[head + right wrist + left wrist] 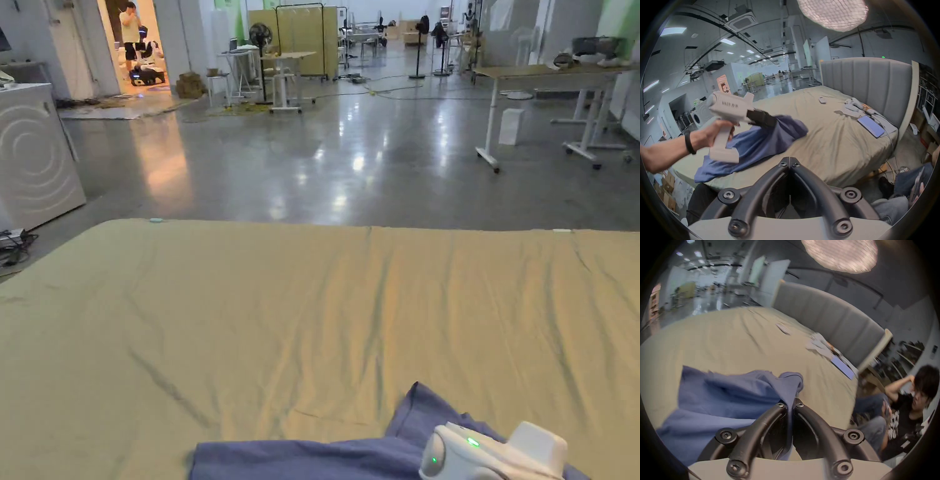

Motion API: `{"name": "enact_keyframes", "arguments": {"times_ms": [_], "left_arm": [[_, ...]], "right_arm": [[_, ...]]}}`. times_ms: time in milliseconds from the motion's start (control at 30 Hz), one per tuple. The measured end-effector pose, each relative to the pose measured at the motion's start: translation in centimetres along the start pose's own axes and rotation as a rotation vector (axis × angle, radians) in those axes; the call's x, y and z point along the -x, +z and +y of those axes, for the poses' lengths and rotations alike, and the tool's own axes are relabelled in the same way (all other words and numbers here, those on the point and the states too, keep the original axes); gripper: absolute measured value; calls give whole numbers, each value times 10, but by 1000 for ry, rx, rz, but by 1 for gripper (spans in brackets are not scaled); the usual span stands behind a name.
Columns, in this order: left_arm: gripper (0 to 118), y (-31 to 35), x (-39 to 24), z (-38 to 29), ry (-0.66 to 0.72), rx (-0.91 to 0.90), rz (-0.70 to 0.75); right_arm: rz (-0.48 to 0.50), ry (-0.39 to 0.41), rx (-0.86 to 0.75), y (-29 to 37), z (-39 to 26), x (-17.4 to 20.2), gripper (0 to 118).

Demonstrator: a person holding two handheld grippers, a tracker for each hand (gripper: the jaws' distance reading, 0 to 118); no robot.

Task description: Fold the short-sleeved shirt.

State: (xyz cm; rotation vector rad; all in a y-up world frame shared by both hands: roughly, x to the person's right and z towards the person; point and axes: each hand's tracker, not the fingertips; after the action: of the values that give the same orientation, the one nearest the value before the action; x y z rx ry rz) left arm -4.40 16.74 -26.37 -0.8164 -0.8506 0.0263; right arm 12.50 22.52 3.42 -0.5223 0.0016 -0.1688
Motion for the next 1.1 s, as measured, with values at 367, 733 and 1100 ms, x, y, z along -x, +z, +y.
{"name": "enact_keyframes", "arguments": {"times_ms": [367,733,1100], "left_arm": [[79,-41,-45,-51,77,58,-95],[80,250,-21,-71,-30,-389,378],[17,386,-79,-146,48,-604,653]], "right_arm": [[-26,-28,17,5,-9,-12,0],[155,108,-146,-12,42,34,0],[278,236,-268,11,70,74,0]]}}
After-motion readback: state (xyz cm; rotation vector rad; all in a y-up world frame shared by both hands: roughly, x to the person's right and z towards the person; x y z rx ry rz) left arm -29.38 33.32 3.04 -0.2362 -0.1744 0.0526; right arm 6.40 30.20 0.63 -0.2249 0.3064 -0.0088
